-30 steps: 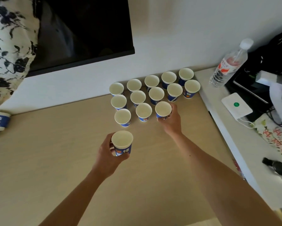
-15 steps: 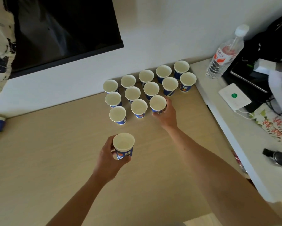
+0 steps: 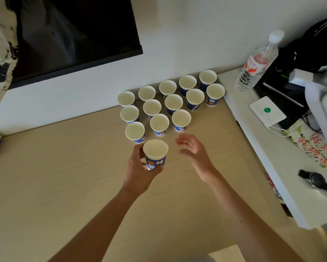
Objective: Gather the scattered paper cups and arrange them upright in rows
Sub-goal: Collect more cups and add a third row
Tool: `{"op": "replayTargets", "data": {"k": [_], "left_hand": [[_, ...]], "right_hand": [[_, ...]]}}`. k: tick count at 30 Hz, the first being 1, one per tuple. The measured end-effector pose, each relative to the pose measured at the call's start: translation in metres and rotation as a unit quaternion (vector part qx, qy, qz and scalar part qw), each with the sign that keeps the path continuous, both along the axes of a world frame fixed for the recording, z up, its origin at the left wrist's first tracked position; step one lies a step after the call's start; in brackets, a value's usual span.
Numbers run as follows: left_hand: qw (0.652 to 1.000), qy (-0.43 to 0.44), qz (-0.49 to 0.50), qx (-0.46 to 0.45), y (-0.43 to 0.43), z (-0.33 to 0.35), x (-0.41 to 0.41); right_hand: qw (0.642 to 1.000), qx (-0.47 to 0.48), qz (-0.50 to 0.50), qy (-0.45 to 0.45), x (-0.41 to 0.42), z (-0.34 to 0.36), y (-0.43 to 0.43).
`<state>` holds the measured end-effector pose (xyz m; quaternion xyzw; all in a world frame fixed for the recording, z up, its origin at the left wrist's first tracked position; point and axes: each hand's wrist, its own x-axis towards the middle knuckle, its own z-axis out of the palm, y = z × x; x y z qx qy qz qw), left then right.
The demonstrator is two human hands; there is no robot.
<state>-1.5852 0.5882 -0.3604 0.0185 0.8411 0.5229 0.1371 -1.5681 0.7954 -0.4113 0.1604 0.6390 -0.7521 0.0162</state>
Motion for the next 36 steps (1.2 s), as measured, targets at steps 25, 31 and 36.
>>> {"op": "replayTargets", "data": {"k": [25, 31, 36], "left_hand": [[0.992, -0.016, -0.049, -0.112, -0.002, -0.008, -0.015], [0.992, -0.023, -0.046, -0.112, -0.008, -0.011, -0.017], [0.993, -0.025, -0.048, -0.105, -0.010, -0.013, -0.018]], "right_hand": [[0.960, 0.210, -0.181, -0.035, -0.079, -0.041, 0.087], [0.955, 0.235, -0.177, -0.028, -0.085, -0.044, 0.086], [0.955, 0.239, -0.175, -0.027, -0.082, -0.044, 0.084]]}}
